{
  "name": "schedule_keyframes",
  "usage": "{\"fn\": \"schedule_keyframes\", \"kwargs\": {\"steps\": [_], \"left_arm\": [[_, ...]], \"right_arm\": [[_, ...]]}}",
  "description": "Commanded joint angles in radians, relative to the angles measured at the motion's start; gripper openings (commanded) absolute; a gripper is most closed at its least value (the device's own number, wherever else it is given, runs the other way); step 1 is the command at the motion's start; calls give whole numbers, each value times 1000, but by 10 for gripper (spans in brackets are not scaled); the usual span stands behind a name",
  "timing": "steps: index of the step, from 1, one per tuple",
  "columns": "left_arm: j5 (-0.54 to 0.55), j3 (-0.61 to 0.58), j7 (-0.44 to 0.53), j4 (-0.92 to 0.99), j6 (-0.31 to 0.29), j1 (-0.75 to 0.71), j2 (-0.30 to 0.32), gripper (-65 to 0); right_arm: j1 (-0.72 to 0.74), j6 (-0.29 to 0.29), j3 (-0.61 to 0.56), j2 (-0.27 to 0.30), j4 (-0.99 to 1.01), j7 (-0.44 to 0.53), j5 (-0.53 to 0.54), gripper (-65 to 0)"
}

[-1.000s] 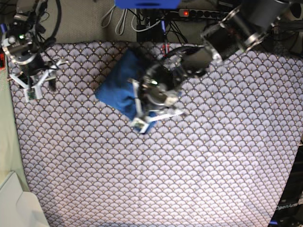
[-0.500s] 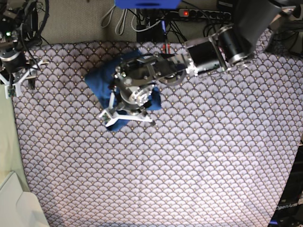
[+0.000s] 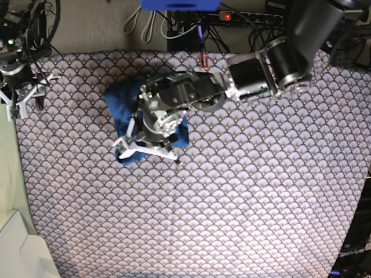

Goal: Fold the T-shirt properly
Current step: 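Push the folded stack across the table with the left gripper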

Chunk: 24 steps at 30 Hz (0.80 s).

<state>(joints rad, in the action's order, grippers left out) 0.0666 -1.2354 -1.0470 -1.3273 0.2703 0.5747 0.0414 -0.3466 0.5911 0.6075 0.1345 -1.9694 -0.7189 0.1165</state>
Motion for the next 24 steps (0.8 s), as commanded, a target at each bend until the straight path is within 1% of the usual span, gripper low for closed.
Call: {"fn": "schedule_keyframes", "kwargs": {"steps": [1,3,5,12,14,16,19,21,24], "left_arm": [[-26,10,35,-14,-30,32,-16,-645],[-27,9,44,-14,-93,37,-16,-645],[-27,9,44,-14,-125,37,-16,-645],[-27,12,38,-11,-131,38,-22,-645],[-27,15,38,7,-131,38,-22,-628],[-27,15,38,38,-128,46,-22,-572],[-27,16,38,53,-131,51,-22,-459],[-27,16,37,45,-131,52,-22,-369],[-27,16,37,44,-131,63,-22,-211]], "right_arm": [[11,8,4,11,-17,22,10,-373],[22,8,4,9,-17,22,10,-373],[22,8,4,9,-17,22,10,-373],[25,8,4,7,-17,22,10,-373],[27,8,2,7,-17,22,10,-373],[27,8,2,7,-17,22,10,-373],[42,8,2,7,-15,22,10,-373],[42,8,2,7,-8,22,10,-373],[45,8,2,7,3,22,10,-373]]}}
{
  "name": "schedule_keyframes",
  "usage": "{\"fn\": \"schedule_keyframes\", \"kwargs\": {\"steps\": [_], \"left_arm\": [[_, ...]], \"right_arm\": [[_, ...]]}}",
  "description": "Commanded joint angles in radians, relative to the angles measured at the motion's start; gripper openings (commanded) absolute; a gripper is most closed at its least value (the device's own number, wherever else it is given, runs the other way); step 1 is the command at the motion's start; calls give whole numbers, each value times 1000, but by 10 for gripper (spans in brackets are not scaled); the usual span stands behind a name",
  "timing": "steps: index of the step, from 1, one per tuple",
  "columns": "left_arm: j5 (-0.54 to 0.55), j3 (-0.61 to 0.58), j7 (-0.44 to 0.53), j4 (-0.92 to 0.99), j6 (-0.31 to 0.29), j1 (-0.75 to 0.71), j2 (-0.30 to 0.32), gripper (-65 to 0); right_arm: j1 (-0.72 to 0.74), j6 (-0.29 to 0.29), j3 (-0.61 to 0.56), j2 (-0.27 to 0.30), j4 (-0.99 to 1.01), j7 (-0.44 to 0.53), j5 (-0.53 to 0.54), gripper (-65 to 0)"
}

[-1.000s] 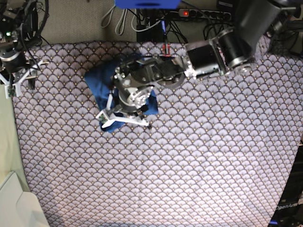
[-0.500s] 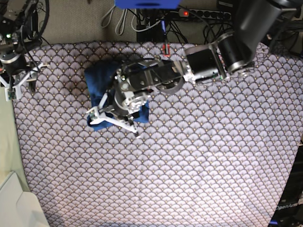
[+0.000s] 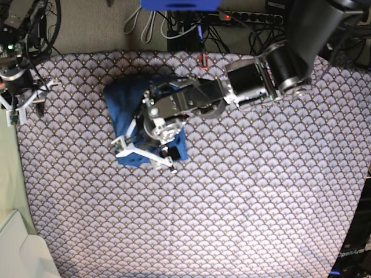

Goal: Fold the T-shirt properly
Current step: 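Push the folded stack across the table with the left gripper, then straighten the stack's edge with the right gripper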

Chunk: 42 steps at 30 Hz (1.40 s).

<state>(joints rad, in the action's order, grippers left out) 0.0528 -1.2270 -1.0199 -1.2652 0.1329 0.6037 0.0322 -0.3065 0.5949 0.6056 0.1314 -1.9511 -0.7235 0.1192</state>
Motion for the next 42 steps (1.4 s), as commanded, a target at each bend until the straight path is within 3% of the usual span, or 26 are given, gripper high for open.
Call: {"fn": "schedule_keyframes", "kwargs": {"steps": [1,5,10,15,20,24,26,31,35,42], "left_arm": [[-14,8,10,-18,6,35,-13,-157],[-14,8,8,-38,9,38,-13,-28],[-14,16,-6,-81,15,51,1,-22],[-101,180,-58,-133,7,37,15,-22],[-186,353,-110,-189,6,-1,94,-22],[-199,542,-153,-276,6,-54,214,-22],[-196,652,-158,-325,6,-118,300,-22],[-195,879,-153,-413,4,-325,444,-22],[-195,1077,-152,-468,4,-522,489,-22],[-195,1349,-115,-591,3,-796,489,-22]], "right_arm": [[5,4,4,11,-15,26,7,-373],[3,4,4,11,-15,26,7,-373],[5,4,4,11,-15,26,9,-373],[5,4,4,9,-15,26,9,-373],[7,4,-45,-8,-15,25,10,-373],[5,4,-192,-23,-17,25,10,-373],[10,4,-283,-32,-18,25,10,-373],[66,4,-485,-32,-20,25,10,-373],[126,4,-583,-34,-12,25,9,-373],[211,4,-655,-48,141,34,10,-373]]}}
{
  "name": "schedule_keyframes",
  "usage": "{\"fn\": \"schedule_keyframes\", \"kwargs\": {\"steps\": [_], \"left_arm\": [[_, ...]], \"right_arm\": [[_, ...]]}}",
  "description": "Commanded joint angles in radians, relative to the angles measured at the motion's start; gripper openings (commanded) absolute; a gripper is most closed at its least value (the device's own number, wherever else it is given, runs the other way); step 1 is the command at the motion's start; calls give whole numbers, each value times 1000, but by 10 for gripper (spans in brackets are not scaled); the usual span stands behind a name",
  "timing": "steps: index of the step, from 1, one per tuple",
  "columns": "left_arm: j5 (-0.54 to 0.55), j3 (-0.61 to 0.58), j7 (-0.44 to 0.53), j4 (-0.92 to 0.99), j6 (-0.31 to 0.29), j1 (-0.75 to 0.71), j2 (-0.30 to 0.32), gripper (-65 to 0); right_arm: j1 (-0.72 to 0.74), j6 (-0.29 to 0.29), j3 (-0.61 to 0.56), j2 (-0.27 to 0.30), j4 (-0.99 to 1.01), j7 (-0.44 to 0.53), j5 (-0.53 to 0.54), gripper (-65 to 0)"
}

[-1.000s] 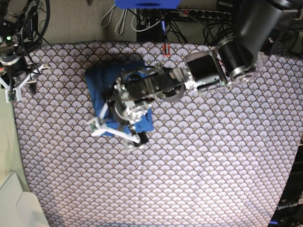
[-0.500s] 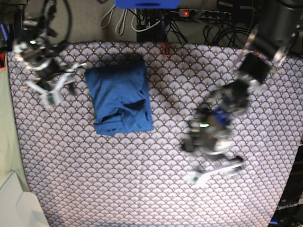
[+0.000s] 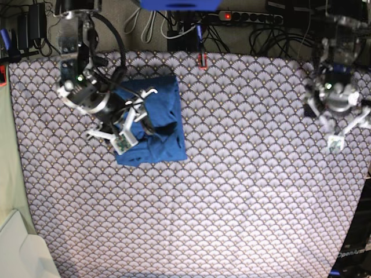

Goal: Fold the T-shirt properly
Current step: 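Straighten the stack's edge with the right gripper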

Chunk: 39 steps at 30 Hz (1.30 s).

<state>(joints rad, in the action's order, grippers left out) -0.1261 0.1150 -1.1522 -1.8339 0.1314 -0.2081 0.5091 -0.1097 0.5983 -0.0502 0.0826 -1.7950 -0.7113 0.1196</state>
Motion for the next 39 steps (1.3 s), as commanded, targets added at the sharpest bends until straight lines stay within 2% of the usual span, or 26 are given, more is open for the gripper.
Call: {"fn": "schedule_keyframes", "kwargs": {"steps": [1,9,11,15,17,22,32,34,39], "left_arm": [[-16,32,18,-37,4,-11,12,-22],[-16,134,19,-96,4,-149,6,-22],[-16,134,19,-96,4,-169,6,-22],[-16,134,19,-96,4,-182,4,-22],[-16,134,19,-96,4,-182,4,-22],[-16,133,19,-96,4,-184,-10,-22],[-16,124,19,-96,4,-182,-13,-22],[-16,124,19,-96,4,-182,-14,-22],[-16,124,19,-96,-3,-182,-14,-21]], "right_arm": [[29,1,-7,1,10,22,12,-373],[124,1,-44,-51,174,25,12,-384],[149,1,-50,-54,212,26,10,-428],[216,1,-70,-56,311,26,10,-598],[249,1,-72,-66,355,42,10,-650],[318,1,-72,-74,469,101,9,-627],[313,1,-73,-93,482,94,9,-619],[293,1,-73,-93,469,95,9,-582],[216,1,-70,-91,320,100,9,-390]]}}
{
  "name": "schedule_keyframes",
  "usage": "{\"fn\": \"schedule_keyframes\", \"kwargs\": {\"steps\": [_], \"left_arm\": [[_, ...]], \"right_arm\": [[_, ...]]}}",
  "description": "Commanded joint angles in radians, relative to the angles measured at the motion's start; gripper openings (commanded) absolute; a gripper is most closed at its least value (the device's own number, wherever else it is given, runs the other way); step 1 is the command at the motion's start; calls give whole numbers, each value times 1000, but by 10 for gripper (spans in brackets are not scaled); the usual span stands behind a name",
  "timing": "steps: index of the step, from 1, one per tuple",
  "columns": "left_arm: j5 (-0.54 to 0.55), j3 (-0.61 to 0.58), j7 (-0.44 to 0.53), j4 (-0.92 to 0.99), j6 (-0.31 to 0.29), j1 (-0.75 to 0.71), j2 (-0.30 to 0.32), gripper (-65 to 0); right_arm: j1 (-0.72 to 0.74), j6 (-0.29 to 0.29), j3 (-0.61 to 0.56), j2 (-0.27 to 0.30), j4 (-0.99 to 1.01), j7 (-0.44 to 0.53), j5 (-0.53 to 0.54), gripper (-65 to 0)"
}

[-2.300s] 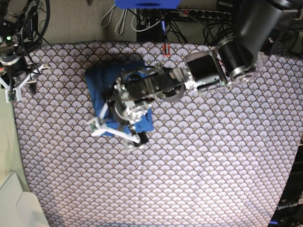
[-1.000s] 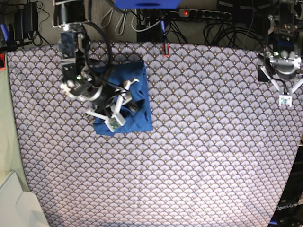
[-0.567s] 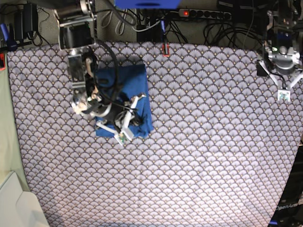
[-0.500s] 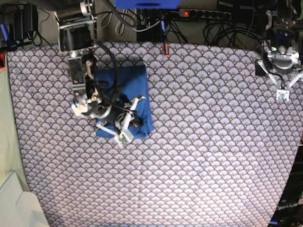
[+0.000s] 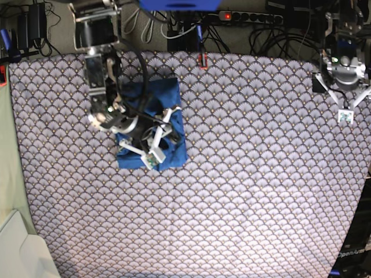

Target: Fold the T-shirt properly

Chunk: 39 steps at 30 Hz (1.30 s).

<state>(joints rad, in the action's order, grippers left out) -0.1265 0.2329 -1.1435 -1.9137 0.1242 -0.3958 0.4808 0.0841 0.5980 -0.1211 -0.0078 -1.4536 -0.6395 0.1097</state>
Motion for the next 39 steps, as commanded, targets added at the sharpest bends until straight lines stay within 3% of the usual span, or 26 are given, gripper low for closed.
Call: {"fn": "schedule_keyframes", "kwargs": {"steps": [1,4,8,11,15,25,30,33,39], "left_arm": [[-15,6,9,-16,-13,5,14,-20],[-15,15,9,-17,-85,5,12,-20],[-15,15,9,-17,-105,4,12,-20],[-15,16,10,-17,-107,-18,12,-20],[-15,16,12,-17,-107,-24,5,-20],[-15,16,12,-16,-107,-45,-23,-21],[-15,16,63,-14,-107,-81,-31,-22],[-15,16,75,-13,-107,-91,-46,-22],[-15,16,75,-17,-108,-93,-77,-22]], "right_arm": [[7,1,1,-1,-62,27,18,-358],[-50,1,4,1,-213,25,18,-281],[-131,-3,25,61,-379,22,18,-277],[-211,-3,107,85,-398,30,20,-278],[-289,1,182,82,-393,31,22,-279],[-358,1,186,39,-286,79,20,-279],[-360,1,188,38,-247,80,20,-294],[-378,1,188,42,-313,80,22,-327],[-467,1,248,38,-579,79,22,-328]]}}
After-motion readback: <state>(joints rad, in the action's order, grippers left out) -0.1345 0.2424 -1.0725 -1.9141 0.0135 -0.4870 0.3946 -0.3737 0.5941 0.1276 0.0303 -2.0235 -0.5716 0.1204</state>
